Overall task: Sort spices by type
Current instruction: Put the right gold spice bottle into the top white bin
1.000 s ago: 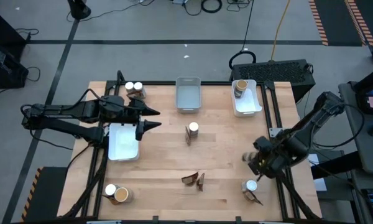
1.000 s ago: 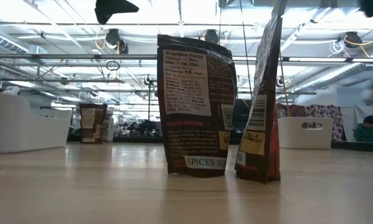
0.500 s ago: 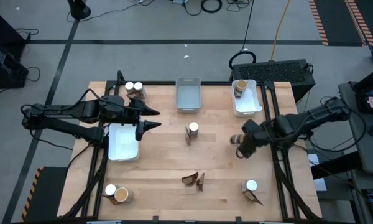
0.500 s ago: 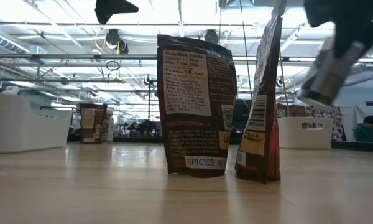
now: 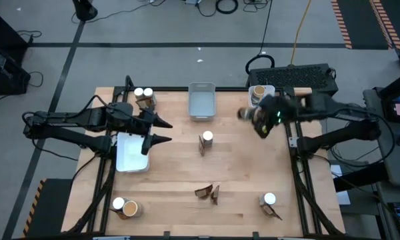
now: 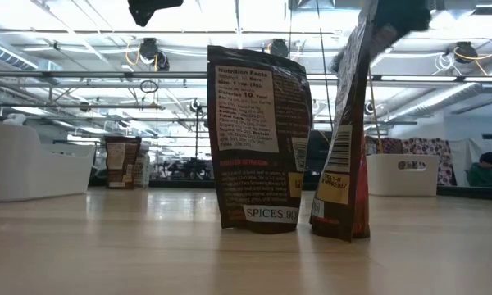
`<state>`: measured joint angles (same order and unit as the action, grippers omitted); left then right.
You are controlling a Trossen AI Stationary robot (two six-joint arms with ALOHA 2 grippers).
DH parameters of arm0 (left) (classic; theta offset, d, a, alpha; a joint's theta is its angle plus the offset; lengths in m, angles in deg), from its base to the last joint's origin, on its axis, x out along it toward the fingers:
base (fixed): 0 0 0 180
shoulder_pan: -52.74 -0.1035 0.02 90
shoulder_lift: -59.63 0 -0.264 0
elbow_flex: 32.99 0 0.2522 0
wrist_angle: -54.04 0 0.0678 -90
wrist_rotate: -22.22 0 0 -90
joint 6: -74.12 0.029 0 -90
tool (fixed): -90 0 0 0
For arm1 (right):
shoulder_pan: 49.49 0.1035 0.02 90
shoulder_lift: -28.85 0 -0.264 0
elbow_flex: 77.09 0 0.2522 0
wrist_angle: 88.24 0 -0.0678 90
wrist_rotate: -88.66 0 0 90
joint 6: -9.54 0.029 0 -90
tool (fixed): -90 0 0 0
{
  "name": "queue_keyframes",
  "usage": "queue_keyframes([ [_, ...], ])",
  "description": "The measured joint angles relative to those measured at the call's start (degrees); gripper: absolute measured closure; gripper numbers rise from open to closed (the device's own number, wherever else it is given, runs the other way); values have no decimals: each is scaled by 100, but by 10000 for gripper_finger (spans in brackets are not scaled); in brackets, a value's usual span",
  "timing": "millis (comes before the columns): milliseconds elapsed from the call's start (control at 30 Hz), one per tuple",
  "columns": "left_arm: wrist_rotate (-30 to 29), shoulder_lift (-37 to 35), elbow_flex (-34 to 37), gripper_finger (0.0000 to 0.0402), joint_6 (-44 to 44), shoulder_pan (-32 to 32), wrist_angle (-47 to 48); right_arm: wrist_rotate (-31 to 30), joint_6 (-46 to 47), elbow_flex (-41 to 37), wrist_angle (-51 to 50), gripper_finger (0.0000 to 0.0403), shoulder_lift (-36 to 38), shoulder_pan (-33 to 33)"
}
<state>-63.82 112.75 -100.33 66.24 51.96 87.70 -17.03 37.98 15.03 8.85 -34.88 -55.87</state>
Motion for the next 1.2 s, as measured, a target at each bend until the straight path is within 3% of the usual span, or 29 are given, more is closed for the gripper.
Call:
queue_keyframes([
  [200, -821, 0, 0, 149, -63, -40, -413, -76, -2064, 1058, -95, 151, -272, -1050],
  [467, -911, 0, 0, 149, -509, -428, -889, -49, -4026, 1760, -1290, 151, -843, -2303],
  [667, -966, 0, 0, 149, -534, -498, -873, 113, -5020, 1760, -1894, 151, -1260, -2972],
  [933, -1176, 0, 0, 149, -685, -498, -865, 188, -6020, 1760, -1906, 151, -1612, -3809],
  [1200, -1197, 0, 0, 149, -689, -496, -825, 397, -6329, 1741, -2033, 151, -1994, -4423],
])
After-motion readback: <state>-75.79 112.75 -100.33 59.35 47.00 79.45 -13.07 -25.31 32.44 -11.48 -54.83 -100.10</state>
